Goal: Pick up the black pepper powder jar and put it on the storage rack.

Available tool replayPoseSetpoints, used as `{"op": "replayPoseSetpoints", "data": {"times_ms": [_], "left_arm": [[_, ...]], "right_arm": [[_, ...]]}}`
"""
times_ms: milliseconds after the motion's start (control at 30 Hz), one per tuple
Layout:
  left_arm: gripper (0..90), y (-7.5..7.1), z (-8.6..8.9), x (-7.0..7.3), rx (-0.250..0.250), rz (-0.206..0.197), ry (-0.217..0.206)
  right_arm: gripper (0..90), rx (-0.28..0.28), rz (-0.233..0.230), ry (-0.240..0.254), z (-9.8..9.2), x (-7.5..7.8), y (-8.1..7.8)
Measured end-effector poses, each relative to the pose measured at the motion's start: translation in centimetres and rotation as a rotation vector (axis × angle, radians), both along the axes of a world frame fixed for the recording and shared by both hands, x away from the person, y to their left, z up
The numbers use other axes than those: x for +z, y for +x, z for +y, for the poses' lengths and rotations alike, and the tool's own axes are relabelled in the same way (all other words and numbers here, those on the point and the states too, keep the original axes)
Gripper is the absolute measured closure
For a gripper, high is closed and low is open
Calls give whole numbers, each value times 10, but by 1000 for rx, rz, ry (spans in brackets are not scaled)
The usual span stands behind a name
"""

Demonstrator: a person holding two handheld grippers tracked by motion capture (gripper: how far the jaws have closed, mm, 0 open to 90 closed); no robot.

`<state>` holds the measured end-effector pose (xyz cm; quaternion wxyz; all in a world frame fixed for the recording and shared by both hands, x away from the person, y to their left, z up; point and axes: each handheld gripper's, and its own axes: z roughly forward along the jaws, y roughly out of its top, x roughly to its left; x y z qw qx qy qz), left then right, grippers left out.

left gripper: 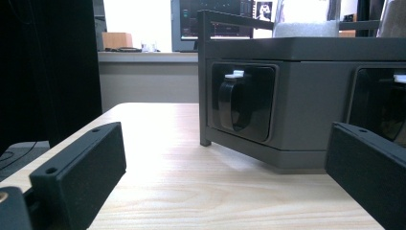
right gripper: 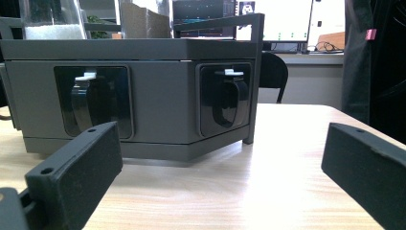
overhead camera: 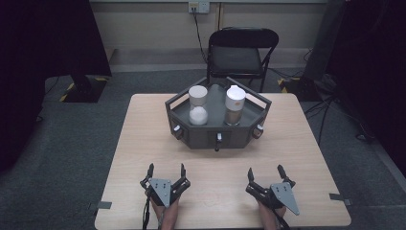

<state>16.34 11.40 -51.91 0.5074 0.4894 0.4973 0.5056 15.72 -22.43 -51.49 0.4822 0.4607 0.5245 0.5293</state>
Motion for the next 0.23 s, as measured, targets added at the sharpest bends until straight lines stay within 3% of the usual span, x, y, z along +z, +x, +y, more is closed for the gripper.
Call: {"op": "replayPoseSetpoints", "data": {"times_ms": [233], "left_arm": [[0, 0, 2, 0, -15, 1, 0]], "right_arm": [[0, 1, 0, 0, 0, 0, 0]]}}
